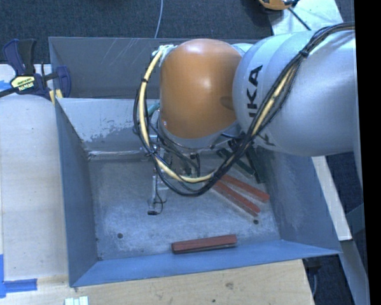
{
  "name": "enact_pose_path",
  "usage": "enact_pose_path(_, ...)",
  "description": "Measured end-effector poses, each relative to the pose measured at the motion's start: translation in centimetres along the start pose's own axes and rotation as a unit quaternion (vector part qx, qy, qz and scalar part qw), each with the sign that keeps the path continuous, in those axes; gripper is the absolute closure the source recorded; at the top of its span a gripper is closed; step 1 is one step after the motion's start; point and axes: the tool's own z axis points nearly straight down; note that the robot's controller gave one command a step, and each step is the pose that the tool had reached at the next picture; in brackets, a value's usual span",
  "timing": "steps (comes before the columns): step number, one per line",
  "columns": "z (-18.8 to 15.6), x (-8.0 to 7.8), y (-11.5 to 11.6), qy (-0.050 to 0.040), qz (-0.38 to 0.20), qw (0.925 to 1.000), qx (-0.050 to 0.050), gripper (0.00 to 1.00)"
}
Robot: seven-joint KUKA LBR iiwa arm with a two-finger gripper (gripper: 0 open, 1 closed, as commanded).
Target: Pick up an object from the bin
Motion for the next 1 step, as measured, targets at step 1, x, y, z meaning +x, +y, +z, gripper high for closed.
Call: enact_pose_path(1, -0.32, -0.53, -0.10, -0.0040, -0.002, 1.0000, -0.001, 0.00)
